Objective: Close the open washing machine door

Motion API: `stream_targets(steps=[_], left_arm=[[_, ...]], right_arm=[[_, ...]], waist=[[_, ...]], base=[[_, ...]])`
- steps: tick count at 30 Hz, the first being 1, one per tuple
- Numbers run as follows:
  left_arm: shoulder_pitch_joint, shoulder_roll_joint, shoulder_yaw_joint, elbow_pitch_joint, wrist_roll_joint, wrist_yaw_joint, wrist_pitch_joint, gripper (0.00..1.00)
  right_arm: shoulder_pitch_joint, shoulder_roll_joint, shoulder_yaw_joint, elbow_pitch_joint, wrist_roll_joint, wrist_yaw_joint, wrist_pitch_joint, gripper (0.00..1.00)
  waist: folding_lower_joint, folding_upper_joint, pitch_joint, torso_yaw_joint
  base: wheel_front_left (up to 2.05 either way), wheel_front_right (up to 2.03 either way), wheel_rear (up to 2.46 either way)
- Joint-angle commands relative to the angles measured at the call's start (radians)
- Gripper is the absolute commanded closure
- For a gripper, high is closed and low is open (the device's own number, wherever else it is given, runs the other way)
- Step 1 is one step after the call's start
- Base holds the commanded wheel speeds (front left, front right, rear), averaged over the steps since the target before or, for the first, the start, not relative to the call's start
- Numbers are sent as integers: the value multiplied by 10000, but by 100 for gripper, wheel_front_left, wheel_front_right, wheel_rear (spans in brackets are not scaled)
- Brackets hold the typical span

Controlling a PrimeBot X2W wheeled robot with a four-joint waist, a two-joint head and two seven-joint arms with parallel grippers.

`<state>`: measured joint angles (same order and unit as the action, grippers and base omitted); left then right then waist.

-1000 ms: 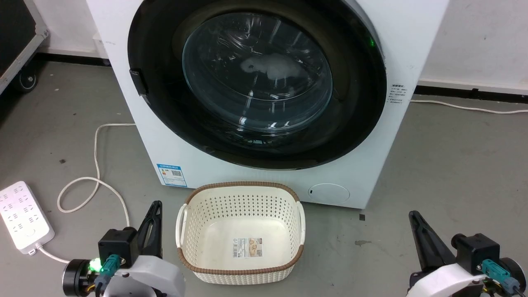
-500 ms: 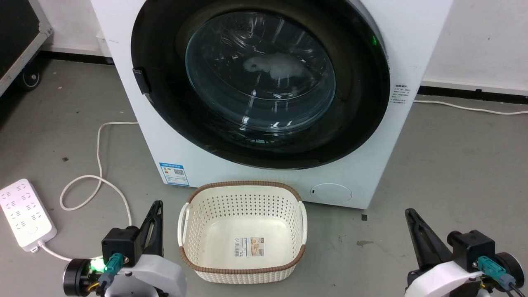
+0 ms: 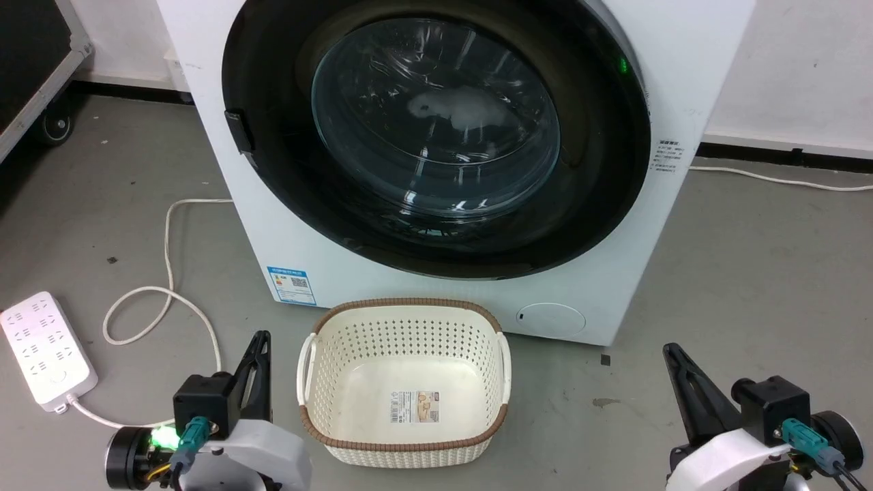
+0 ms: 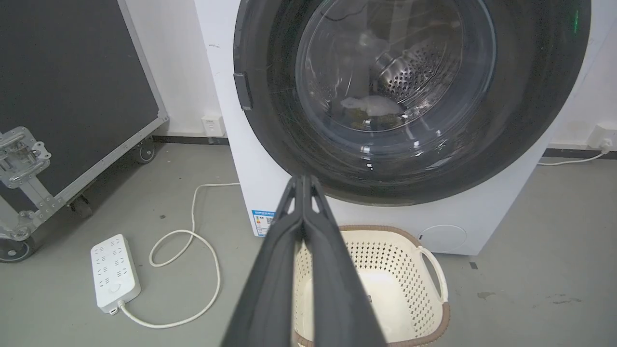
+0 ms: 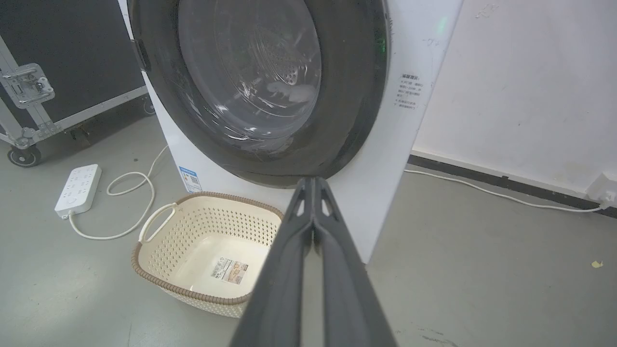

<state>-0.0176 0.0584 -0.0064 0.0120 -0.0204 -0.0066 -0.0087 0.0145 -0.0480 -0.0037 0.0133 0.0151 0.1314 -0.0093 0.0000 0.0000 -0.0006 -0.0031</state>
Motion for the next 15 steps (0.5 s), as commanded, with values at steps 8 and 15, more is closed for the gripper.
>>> stream_targets(steps=[8, 15], left_arm=[[176, -82, 64, -120, 204, 66, 87, 100], [176, -82, 64, -120, 204, 66, 87, 100]], right_arm=[[-145, -22, 37, -133, -151, -7, 93, 100], [-145, -22, 37, -133, -151, -7, 93, 100]], waist=[[0, 0, 6, 31], [0, 0, 6, 31]], base=[[0, 0, 0], [0, 0, 0]])
